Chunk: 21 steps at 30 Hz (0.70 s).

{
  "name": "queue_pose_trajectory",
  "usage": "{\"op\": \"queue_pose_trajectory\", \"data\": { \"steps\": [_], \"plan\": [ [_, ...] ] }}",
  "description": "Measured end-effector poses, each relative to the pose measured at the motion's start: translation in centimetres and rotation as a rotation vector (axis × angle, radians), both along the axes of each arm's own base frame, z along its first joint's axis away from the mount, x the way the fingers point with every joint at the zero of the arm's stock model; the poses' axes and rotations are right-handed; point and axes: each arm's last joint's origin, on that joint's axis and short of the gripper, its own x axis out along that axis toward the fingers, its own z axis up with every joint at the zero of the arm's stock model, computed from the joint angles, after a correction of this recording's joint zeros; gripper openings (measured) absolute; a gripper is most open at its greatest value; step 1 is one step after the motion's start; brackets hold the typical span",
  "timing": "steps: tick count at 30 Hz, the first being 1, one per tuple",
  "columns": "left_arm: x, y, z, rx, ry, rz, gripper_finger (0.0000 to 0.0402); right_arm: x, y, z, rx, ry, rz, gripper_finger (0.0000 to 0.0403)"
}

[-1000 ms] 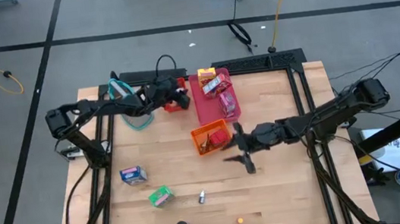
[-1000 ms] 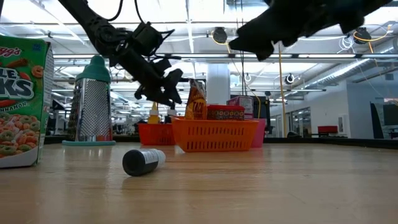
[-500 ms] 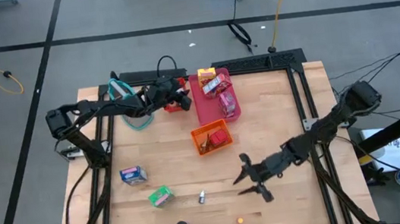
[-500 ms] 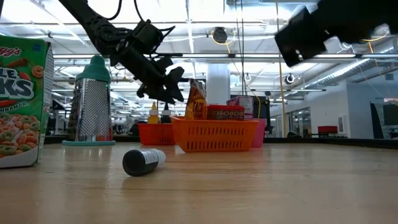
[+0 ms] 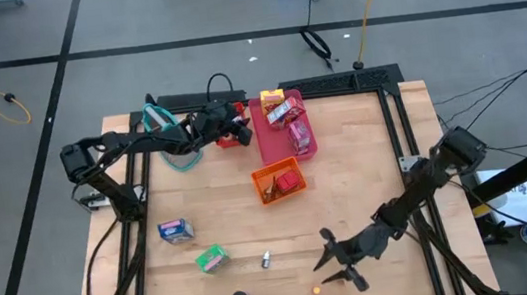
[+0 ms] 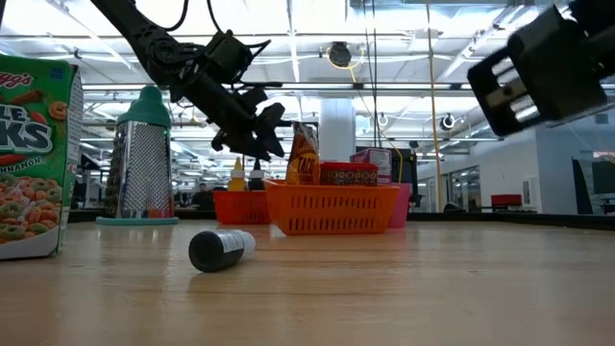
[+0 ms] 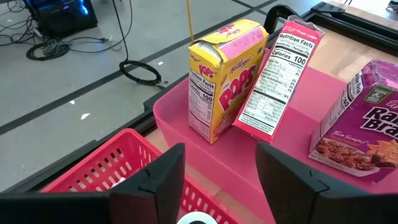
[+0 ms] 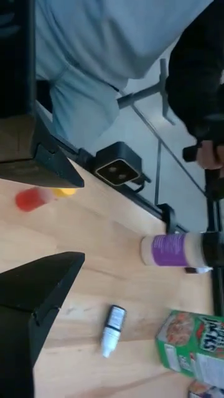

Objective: Pick & Place Kitchen Items
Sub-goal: Put the orange food coloring bottle into the red bin

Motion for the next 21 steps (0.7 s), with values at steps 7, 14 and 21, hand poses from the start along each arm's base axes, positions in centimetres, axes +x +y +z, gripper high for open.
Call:
{"op": "queue_pose_trajectory", "data": {
  "steps": [7,14,21],
  "plan": [
    [0.0,0.0,0.0,-0.009,-0.006,0.006,0.0191,0.7,1.6,-2.1,0.024,0.067,-0.031,0.0171],
    [0.0,0.0,0.0,-0.013,-0.009,0.008,0.0191,1.4,2.9,-2.3,0.026,0.068,-0.012,0.0171],
    [0.0,0.0,0.0,-0.014,-0.009,0.008,0.0191,1.1,3.4,-2.3,0.038,0.078,-0.026,0.0171]
  ]
}}
